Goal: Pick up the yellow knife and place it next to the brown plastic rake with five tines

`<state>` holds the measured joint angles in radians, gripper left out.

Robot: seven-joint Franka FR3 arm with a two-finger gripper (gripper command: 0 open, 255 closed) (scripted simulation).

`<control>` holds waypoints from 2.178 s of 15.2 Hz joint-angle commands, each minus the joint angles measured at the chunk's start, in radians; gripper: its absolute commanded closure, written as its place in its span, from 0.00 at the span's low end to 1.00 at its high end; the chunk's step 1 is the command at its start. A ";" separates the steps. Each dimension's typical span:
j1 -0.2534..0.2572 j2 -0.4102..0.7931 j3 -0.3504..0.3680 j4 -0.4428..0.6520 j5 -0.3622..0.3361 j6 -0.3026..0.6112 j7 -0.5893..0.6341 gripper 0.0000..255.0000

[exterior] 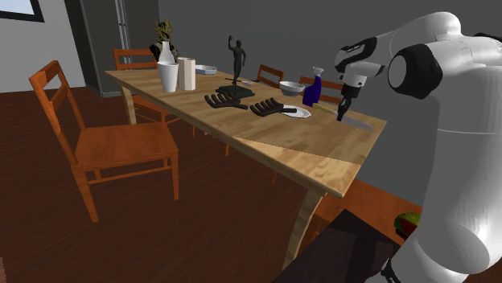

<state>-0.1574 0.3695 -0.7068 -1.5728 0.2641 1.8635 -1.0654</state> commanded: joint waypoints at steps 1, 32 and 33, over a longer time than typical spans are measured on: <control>-0.005 0.002 -0.001 0.029 0.000 -0.027 0.001 1.00; 0.181 0.094 0.092 0.369 0.008 -0.255 0.358 1.00; 0.186 0.111 0.099 0.394 0.014 -0.264 0.377 1.00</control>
<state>0.0193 0.4692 -0.6142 -1.2022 0.2751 1.6111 -0.7110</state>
